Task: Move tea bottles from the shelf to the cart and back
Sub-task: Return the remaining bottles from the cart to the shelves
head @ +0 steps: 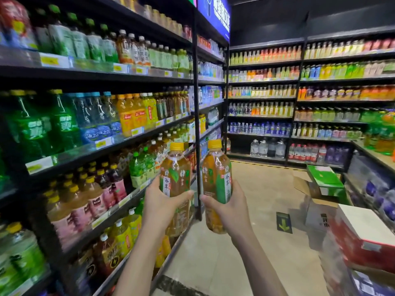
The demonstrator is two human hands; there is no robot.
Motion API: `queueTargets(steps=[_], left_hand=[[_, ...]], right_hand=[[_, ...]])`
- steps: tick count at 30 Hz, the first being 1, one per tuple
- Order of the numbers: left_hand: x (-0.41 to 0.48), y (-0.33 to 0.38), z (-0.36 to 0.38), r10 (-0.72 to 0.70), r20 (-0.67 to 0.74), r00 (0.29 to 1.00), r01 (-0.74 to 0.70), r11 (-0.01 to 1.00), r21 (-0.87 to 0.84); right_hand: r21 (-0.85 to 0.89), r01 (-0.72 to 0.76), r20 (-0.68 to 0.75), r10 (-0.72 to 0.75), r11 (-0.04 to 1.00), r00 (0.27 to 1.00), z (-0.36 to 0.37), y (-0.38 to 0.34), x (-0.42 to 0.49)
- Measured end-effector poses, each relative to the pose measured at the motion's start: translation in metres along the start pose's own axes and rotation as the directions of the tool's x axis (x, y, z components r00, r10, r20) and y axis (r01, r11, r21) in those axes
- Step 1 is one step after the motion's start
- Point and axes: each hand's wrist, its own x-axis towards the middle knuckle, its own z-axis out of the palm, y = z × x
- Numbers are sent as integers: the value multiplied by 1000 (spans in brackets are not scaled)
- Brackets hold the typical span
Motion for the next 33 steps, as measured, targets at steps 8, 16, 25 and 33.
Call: queueTargets(steps=[8,16,25,33], left_hand=[[99,-17,59,-47,-98,994,50,998,35],[189,-42,98,-70,-149,986,73,997,12],[325,-68,142,-59,-143,988,54,998,-41],[446,-89,171,-37,-145,989,29,998,-53]], right_hand=[[37,-16,38,15,999,999,11,60,123],[26,-45,55,44,999,998,30,112,214],[-5,-24,51,24,1000,998,56,151,336],[-2,4,32,-4,1000,999,94,189,454]])
